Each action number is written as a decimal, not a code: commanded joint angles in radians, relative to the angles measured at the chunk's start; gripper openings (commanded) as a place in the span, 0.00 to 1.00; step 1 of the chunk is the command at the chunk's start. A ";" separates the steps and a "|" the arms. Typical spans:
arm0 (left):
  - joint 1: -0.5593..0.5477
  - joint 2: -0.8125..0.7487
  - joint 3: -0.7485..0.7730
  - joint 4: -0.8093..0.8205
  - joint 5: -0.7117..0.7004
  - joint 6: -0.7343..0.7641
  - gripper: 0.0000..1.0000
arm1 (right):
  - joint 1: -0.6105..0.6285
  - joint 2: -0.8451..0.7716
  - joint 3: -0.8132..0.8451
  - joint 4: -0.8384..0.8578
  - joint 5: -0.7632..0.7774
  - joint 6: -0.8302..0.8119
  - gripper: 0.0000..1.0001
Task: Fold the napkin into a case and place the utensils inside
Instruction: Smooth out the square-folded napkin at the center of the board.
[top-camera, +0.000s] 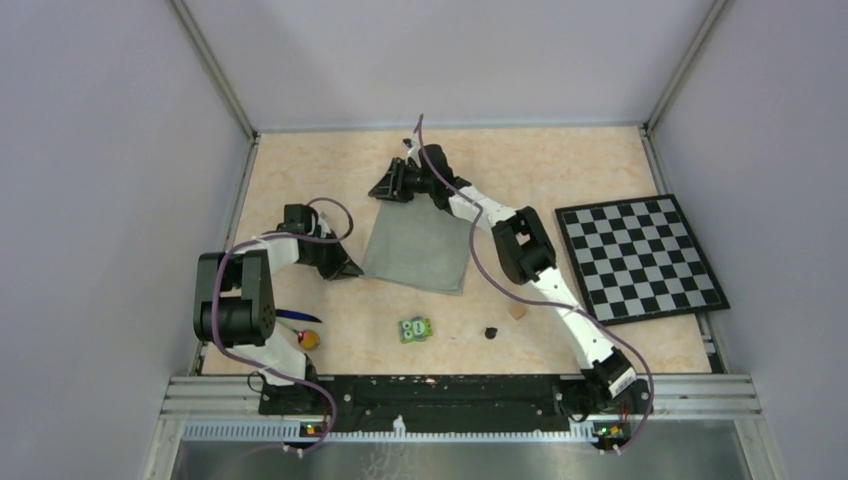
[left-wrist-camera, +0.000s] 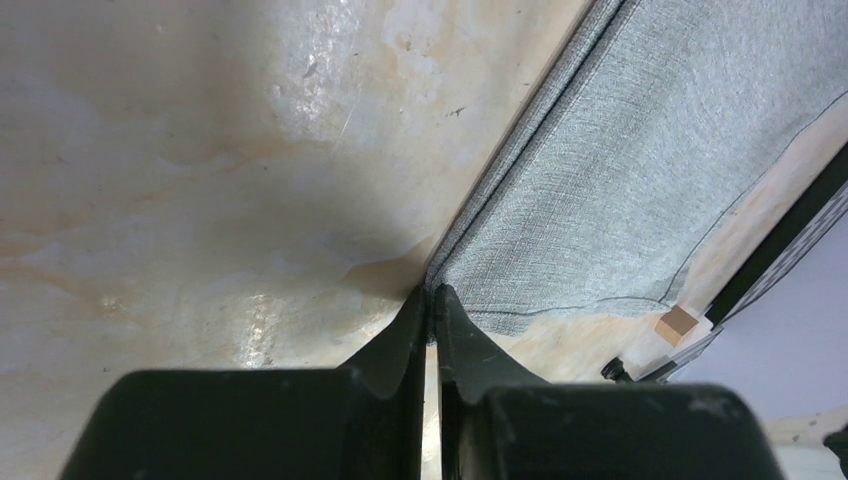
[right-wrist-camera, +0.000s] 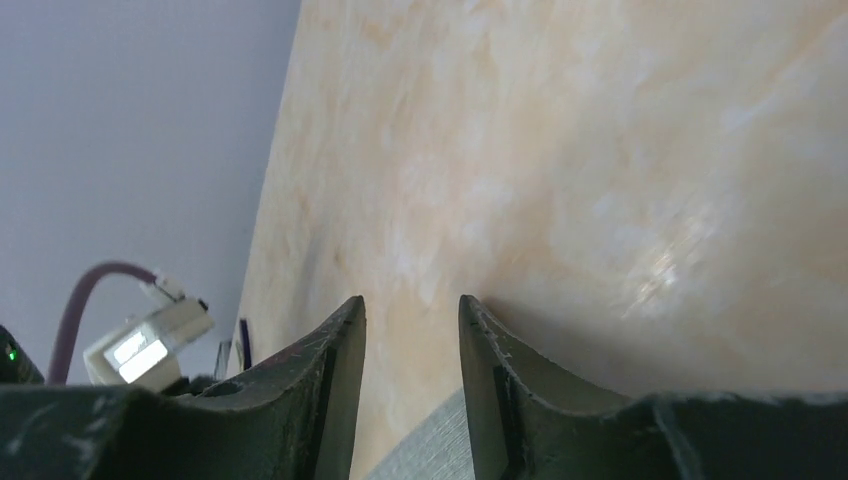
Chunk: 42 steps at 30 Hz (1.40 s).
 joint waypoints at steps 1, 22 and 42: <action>-0.004 0.028 -0.016 -0.022 -0.163 0.064 0.10 | -0.071 0.139 0.188 -0.120 0.098 0.015 0.42; -0.115 -0.123 0.162 0.078 0.154 0.092 0.49 | -0.021 -0.863 -0.951 0.001 -0.120 -0.141 0.54; -0.153 0.175 0.149 0.044 -0.052 0.104 0.37 | 0.052 -1.131 -1.553 -0.099 0.166 -0.131 0.42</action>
